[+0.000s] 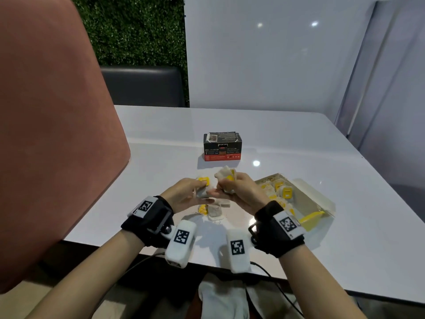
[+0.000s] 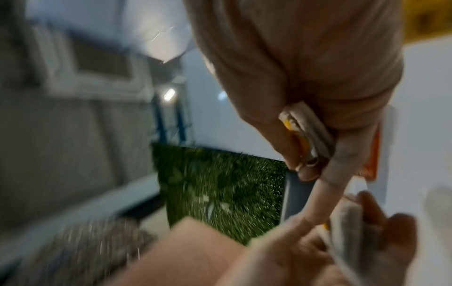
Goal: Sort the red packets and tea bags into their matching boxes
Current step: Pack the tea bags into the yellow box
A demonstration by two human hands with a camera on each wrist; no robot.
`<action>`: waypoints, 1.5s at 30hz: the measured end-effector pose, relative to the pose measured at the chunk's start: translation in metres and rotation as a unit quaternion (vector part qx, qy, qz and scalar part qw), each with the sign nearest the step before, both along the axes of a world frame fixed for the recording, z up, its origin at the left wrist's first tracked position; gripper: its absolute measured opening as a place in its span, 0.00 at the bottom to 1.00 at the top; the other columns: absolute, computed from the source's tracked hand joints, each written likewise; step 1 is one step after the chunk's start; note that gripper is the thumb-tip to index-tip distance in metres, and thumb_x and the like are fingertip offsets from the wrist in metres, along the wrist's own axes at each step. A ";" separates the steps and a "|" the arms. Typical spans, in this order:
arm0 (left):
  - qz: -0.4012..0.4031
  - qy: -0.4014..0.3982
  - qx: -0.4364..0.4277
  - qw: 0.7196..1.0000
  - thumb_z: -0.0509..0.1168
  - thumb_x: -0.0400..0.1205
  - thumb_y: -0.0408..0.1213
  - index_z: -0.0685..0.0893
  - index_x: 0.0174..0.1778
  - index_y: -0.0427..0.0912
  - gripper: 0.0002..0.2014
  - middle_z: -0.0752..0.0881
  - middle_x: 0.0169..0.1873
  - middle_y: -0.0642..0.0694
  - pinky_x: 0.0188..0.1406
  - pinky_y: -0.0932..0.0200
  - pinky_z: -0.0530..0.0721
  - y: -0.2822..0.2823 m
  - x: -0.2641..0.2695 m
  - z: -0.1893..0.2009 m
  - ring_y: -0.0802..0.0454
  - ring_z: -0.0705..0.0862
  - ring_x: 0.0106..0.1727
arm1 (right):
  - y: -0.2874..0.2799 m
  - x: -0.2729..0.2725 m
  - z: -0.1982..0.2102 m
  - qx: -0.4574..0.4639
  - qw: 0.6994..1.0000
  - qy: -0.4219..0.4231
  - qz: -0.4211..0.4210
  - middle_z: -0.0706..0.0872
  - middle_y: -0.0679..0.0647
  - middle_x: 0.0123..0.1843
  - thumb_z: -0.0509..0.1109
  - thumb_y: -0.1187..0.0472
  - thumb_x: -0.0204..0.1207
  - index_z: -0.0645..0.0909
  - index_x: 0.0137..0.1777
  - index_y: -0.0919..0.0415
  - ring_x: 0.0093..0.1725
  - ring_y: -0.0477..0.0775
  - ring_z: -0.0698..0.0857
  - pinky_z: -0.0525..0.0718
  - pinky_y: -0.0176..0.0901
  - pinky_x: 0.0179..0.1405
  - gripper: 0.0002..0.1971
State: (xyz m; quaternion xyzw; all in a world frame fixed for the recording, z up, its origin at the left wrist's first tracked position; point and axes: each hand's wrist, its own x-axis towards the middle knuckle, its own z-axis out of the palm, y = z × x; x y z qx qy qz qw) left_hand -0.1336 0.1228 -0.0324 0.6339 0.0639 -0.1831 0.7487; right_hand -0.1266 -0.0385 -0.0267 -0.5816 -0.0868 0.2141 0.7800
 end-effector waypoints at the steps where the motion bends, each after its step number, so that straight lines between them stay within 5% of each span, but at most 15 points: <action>1: 0.002 -0.002 -0.002 1.000 0.52 0.86 0.28 0.78 0.57 0.26 0.12 0.87 0.41 0.37 0.55 0.47 0.85 -0.003 0.000 -0.001 0.45 0.88 0.43 | 0.003 -0.001 0.002 -0.070 0.996 -0.051 0.002 0.81 0.60 0.37 0.60 0.72 0.81 0.76 0.49 0.70 0.38 0.56 0.85 0.89 0.46 0.44 0.04; 5: -0.002 -0.026 0.059 0.998 0.54 0.85 0.26 0.80 0.56 0.26 0.11 0.86 0.44 0.36 0.53 0.51 0.87 -0.009 -0.001 0.001 0.46 0.86 0.46 | 0.005 0.009 0.008 -0.297 0.943 -0.149 0.007 0.82 0.54 0.36 0.66 0.67 0.78 0.73 0.55 0.64 0.33 0.49 0.80 0.77 0.38 0.28 0.08; 8: -0.037 -0.035 0.095 0.994 0.59 0.83 0.28 0.83 0.52 0.32 0.08 0.85 0.46 0.36 0.54 0.51 0.87 -0.007 -0.002 0.007 0.47 0.85 0.46 | 0.001 0.016 0.019 -0.400 0.891 -0.191 0.095 0.81 0.52 0.38 0.69 0.65 0.77 0.70 0.53 0.62 0.32 0.49 0.80 0.77 0.36 0.25 0.10; 14: -0.064 0.006 0.036 0.997 0.54 0.86 0.33 0.80 0.57 0.29 0.13 0.85 0.45 0.36 0.55 0.48 0.86 -0.009 -0.002 0.012 0.46 0.86 0.45 | 0.000 0.037 0.036 -0.505 0.810 -0.167 0.246 0.82 0.59 0.39 0.70 0.63 0.76 0.79 0.53 0.69 0.32 0.51 0.78 0.77 0.33 0.25 0.11; 18: -0.075 -0.008 0.023 0.997 0.56 0.86 0.38 0.82 0.53 0.33 0.13 0.88 0.45 0.39 0.47 0.54 0.90 -0.014 -0.006 0.015 0.51 0.89 0.42 | -0.001 0.045 0.045 -0.549 0.773 -0.154 0.278 0.83 0.60 0.39 0.70 0.64 0.76 0.78 0.59 0.72 0.27 0.48 0.79 0.79 0.30 0.23 0.15; 24: -0.071 -0.038 0.054 0.995 0.62 0.80 0.47 0.83 0.57 0.32 0.21 0.88 0.46 0.39 0.51 0.54 0.89 -0.013 -0.005 0.017 0.49 0.89 0.45 | -0.007 0.048 0.037 -0.496 0.810 -0.116 0.289 0.81 0.63 0.46 0.77 0.61 0.70 0.78 0.62 0.72 0.30 0.49 0.81 0.80 0.31 0.24 0.23; 29: -0.065 -0.091 0.095 0.989 0.70 0.76 0.35 0.84 0.58 0.31 0.16 0.89 0.43 0.41 0.49 0.54 0.89 -0.012 -0.006 0.011 0.51 0.89 0.43 | -0.010 0.043 0.036 -0.462 0.828 -0.114 0.297 0.80 0.60 0.37 0.74 0.62 0.73 0.79 0.51 0.68 0.28 0.49 0.79 0.77 0.31 0.21 0.12; 32: -0.037 -0.111 0.103 0.988 0.69 0.77 0.32 0.85 0.55 0.36 0.11 0.89 0.38 0.45 0.48 0.54 0.89 -0.006 -0.006 0.010 0.53 0.88 0.41 | -0.021 0.040 0.038 -0.340 0.905 -0.077 0.242 0.82 0.52 0.31 0.67 0.60 0.80 0.78 0.44 0.63 0.27 0.46 0.81 0.79 0.31 0.23 0.06; 35: -0.002 -0.118 0.096 0.988 0.69 0.78 0.31 0.84 0.58 0.35 0.13 0.88 0.43 0.41 0.47 0.56 0.89 0.005 -0.004 0.009 0.53 0.88 0.42 | -0.033 0.036 0.031 -0.127 0.985 0.041 0.113 0.85 0.59 0.36 0.62 0.60 0.83 0.72 0.49 0.64 0.33 0.53 0.88 0.88 0.35 0.29 0.07; 38: 0.041 -0.124 0.076 0.989 0.68 0.78 0.32 0.83 0.57 0.32 0.13 0.86 0.41 0.39 0.44 0.58 0.89 0.014 -0.001 0.007 0.54 0.87 0.40 | -0.039 0.035 0.015 -0.001 0.992 0.125 0.028 0.84 0.68 0.47 0.58 0.64 0.84 0.71 0.45 0.65 0.45 0.64 0.90 0.90 0.51 0.47 0.06; 40: 0.064 -0.128 0.062 0.988 0.68 0.78 0.31 0.84 0.54 0.32 0.10 0.86 0.37 0.41 0.41 0.59 0.89 0.014 -0.002 0.005 0.54 0.87 0.38 | -0.039 0.035 0.002 -0.036 0.994 0.102 0.002 0.85 0.63 0.50 0.58 0.62 0.83 0.76 0.42 0.62 0.54 0.60 0.86 0.86 0.52 0.57 0.10; 42: 0.081 -0.130 0.048 0.987 0.68 0.79 0.31 0.84 0.53 0.33 0.08 0.86 0.36 0.43 0.41 0.60 0.89 0.012 -0.002 0.002 0.55 0.88 0.37 | -0.035 0.027 -0.006 -0.102 0.993 0.035 -0.039 0.84 0.57 0.49 0.62 0.61 0.82 0.83 0.44 0.60 0.53 0.52 0.82 0.81 0.42 0.53 0.09; 45: 0.104 -0.124 0.030 0.986 0.67 0.79 0.30 0.84 0.50 0.35 0.06 0.87 0.38 0.42 0.42 0.58 0.90 0.007 -0.001 -0.001 0.54 0.88 0.38 | -0.026 0.013 -0.010 -0.076 0.992 -0.011 -0.096 0.85 0.51 0.43 0.66 0.63 0.79 0.86 0.49 0.62 0.45 0.48 0.80 0.80 0.35 0.43 0.07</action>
